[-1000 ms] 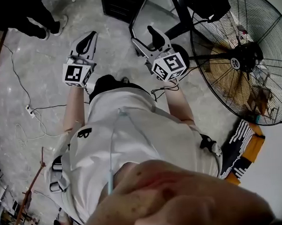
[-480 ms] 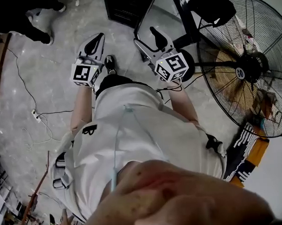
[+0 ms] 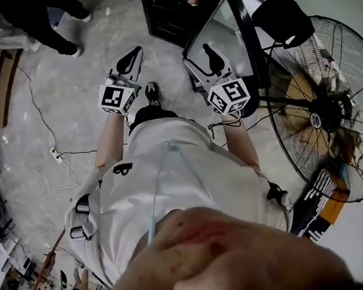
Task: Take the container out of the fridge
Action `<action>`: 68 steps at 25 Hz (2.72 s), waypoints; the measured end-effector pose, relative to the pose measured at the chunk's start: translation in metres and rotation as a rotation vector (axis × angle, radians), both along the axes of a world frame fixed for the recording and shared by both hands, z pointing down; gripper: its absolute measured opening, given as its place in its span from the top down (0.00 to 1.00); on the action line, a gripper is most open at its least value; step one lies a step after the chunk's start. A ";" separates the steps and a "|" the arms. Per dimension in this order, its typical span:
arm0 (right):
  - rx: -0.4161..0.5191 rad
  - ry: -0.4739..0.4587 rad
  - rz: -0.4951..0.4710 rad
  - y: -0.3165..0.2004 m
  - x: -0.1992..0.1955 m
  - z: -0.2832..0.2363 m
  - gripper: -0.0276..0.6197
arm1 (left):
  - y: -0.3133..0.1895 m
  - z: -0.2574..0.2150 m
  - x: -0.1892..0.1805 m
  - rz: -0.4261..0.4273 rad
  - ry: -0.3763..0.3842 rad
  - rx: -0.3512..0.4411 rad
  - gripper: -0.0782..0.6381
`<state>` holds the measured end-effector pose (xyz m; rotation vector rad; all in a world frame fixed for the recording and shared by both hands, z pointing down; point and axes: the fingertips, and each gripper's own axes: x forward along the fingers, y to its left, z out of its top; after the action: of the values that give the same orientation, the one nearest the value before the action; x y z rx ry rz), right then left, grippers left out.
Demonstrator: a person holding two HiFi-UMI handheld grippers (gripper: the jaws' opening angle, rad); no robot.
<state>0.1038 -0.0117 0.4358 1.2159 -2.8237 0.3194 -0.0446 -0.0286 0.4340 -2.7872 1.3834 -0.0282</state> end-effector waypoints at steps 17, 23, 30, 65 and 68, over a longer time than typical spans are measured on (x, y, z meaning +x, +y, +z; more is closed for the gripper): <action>-0.023 0.004 0.099 -0.119 -0.049 -0.011 0.46 | -0.137 -0.003 -0.049 0.101 0.012 -0.013 0.88; -0.010 0.008 0.141 -0.155 -0.066 -0.014 0.47 | -0.175 0.000 -0.074 0.128 0.024 -0.011 0.88; -0.012 0.011 0.138 -0.170 -0.071 -0.016 0.47 | -0.189 0.000 -0.076 0.139 0.024 -0.025 0.88; 0.034 0.029 0.092 -0.276 -0.038 -0.020 0.47 | -0.239 -0.001 -0.037 0.102 0.010 -0.026 0.88; 0.050 0.085 0.077 -0.287 -0.043 -0.023 0.47 | -0.241 -0.002 -0.040 0.102 0.012 -0.032 0.88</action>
<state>0.0608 -0.2985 0.4132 1.3175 -2.7339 0.1972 -0.0850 -0.2693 0.4318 -2.8848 1.2518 -0.0323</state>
